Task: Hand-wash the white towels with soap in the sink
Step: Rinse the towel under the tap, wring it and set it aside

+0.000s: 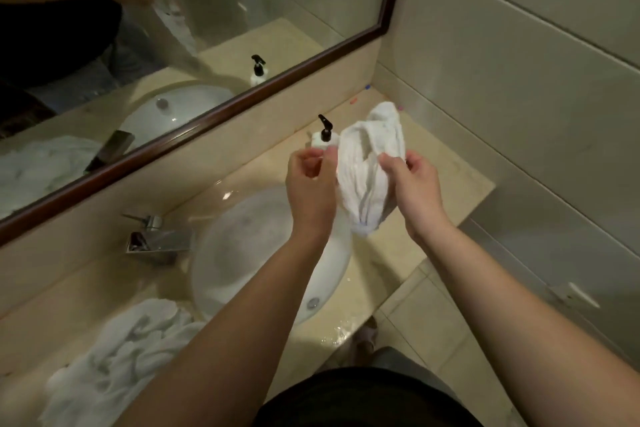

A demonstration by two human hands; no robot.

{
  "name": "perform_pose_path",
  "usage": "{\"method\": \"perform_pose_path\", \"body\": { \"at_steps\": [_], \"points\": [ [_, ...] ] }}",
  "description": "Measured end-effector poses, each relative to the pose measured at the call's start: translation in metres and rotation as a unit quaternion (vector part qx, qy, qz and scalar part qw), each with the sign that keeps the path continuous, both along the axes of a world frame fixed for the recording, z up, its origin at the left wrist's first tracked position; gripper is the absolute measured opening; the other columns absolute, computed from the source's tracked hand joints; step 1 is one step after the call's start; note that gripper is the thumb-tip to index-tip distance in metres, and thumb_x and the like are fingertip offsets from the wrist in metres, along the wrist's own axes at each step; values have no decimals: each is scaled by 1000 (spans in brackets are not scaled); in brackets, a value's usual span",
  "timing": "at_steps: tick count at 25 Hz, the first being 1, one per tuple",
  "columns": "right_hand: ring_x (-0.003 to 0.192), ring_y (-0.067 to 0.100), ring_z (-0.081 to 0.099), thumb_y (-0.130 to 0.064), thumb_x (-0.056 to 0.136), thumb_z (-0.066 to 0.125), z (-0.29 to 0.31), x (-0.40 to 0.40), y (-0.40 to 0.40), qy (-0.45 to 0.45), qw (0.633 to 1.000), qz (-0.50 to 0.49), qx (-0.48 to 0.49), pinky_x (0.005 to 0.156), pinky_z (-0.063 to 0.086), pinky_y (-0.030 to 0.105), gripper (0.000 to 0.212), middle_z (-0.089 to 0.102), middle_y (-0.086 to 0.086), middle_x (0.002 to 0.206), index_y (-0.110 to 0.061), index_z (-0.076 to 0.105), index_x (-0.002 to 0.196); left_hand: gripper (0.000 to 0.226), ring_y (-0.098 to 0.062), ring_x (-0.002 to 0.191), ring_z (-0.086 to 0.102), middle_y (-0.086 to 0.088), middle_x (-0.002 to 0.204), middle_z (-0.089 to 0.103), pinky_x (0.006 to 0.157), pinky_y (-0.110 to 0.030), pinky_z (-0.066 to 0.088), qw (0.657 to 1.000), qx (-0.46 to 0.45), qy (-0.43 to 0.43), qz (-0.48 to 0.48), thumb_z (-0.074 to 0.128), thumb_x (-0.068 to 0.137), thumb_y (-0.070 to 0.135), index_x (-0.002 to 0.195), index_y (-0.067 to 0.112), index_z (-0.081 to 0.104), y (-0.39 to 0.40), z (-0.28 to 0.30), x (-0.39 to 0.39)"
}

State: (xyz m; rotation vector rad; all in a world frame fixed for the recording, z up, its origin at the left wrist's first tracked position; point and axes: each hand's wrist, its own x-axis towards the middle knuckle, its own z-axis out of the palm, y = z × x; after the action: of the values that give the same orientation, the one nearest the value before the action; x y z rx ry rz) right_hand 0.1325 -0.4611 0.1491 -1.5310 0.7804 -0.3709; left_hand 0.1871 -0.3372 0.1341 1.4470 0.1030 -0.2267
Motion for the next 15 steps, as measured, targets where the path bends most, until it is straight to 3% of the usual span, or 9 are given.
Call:
{"method": "perform_pose_path", "body": {
  "at_steps": [2, 4, 6, 8, 10, 11, 13, 15],
  "points": [
    [79, 15, 66, -19, 87, 67, 0, -4, -4, -4, 1000, 1, -31, 70, 51, 31, 11, 71, 4, 89, -13, 66, 95, 29, -5, 67, 57, 2, 78, 67, 70, -24, 48, 993, 50, -14, -109, 53, 101, 38, 92, 17, 71, -6, 17, 2],
    [77, 8, 63, -17, 84, 72, -1, -6, -8, -10, 998, 19, -55, 69, 49, 22, 14, 68, 0, 89, -13, 64, 96, 43, -7, 69, 58, 2, 84, 71, 67, -24, 43, 970, 112, 44, -209, 42, 103, 48, 98, 18, 72, -21, 26, 12],
    [91, 12, 61, -20, 80, 76, -7, -5, -16, 12, 996, 45, -82, 76, 48, 22, 19, 62, 4, 105, -15, 65, 95, 36, -16, 83, 68, 0, 94, 74, 72, -32, 51, 959, 107, 87, -248, 50, 98, 50, 99, 21, 70, -38, 26, 24],
    [109, 15, 52, -21, 81, 76, -12, -4, -28, 55, 990, 67, -116, 86, 42, 21, 18, 48, 4, 121, -16, 63, 94, 18, -24, 95, 71, -3, 97, 74, 88, -43, 55, 966, 45, 93, -236, 59, 96, 35, 96, 21, 70, -55, 15, 27],
    [117, 8, 45, -26, 84, 74, -15, -3, -46, 69, 988, 65, -121, 94, 37, 20, 17, 41, -1, 128, -23, 59, 91, 12, -21, 93, 70, -1, 95, 74, 93, -42, 54, 967, 12, 90, -236, 59, 99, 25, 98, 21, 70, -72, 6, 22],
    [113, 4, 49, -27, 86, 73, -16, -4, -57, 59, 991, 57, -105, 91, 39, 18, 15, 46, -3, 125, -24, 59, 92, 13, -19, 93, 70, -1, 97, 74, 93, -41, 54, 967, 7, 90, -240, 58, 100, 26, 102, 20, 70, -81, 4, 20],
    [84, -5, 59, -25, 90, 68, -18, -6, -78, 13, 998, 41, -35, 73, 43, 13, 9, 63, -8, 99, -18, 63, 93, 19, -20, 97, 71, -4, 103, 74, 91, -39, 55, 968, 13, 85, -236, 56, 101, 28, 110, 16, 68, -103, 4, 21],
    [62, -6, 56, -25, 94, 63, -20, -4, -100, -2, 1000, 30, -7, 62, 42, 14, 11, 63, -15, 74, -16, 62, 88, 23, -23, 100, 70, -7, 104, 74, 91, -39, 56, 971, 33, 76, -224, 57, 100, 29, 112, 13, 68, -123, 7, 26]
  ]
}}
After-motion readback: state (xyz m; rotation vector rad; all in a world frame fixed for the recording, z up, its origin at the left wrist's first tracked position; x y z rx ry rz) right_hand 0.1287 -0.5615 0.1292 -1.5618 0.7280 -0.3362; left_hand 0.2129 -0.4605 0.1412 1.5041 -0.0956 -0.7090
